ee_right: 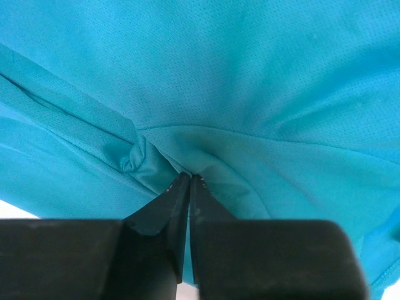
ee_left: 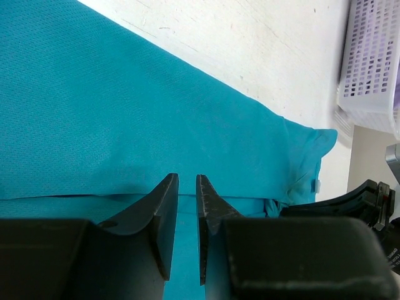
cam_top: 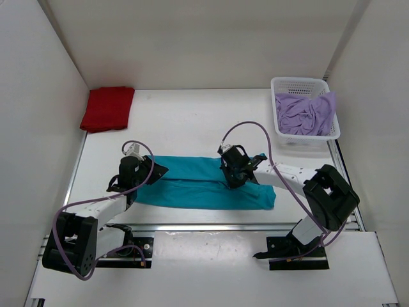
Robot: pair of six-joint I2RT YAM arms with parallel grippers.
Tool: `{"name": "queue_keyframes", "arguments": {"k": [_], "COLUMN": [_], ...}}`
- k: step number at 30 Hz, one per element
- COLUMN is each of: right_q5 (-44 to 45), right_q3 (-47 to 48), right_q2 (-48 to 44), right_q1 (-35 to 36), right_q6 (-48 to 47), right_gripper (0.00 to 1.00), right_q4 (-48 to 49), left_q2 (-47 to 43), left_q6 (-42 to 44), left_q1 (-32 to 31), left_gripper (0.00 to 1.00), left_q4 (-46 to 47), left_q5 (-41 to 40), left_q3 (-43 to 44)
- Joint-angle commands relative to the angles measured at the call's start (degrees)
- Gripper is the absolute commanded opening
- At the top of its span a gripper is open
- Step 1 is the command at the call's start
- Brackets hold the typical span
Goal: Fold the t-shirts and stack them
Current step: Fold the other side of the tshirt into a rectangle
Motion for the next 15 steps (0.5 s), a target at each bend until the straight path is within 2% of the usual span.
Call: {"name": "queue_keyframes", "arguments": {"k": [1,3,6,11,14,15], "right_q5": [-0.2,-1.6,-9.4,-11.9,-15.4,-16.7], "right_q3": [4.1,6.0,7.8,6.9,4.7,4.2], "right_q2": [-3.5,-4.9,-5.9,-4.9,-4.3,-4.3], "right_q1": [0.1,0.6,-0.1,-0.1,0.5,0.5], "right_q6": [-0.1,-0.7,-0.6,-0.5,0.6,0.7], "right_gripper": [0.00,0.00,0.00,0.00,0.04,0.08], "right_q4": [-2.3,-4.7,-7.7,-11.0,-10.2,-8.5], "left_q2": [-1.6,-1.6,-1.9,-1.6,-1.4,-1.3], "left_q6": [-0.2,-0.3,0.1,-0.2,-0.2,-0.5], "left_q1": [1.0,1.5,2.5,4.2,6.2,6.7], "left_gripper": [0.29,0.29,0.29,0.29,0.29,0.30], "left_q4": [1.3,0.3,-0.5,-1.1,-1.1,-0.9], "left_q5": [1.2,1.6,1.7,2.9,2.6,3.2], "left_q3": [0.7,2.0,3.3,4.0,3.6,4.1]}}
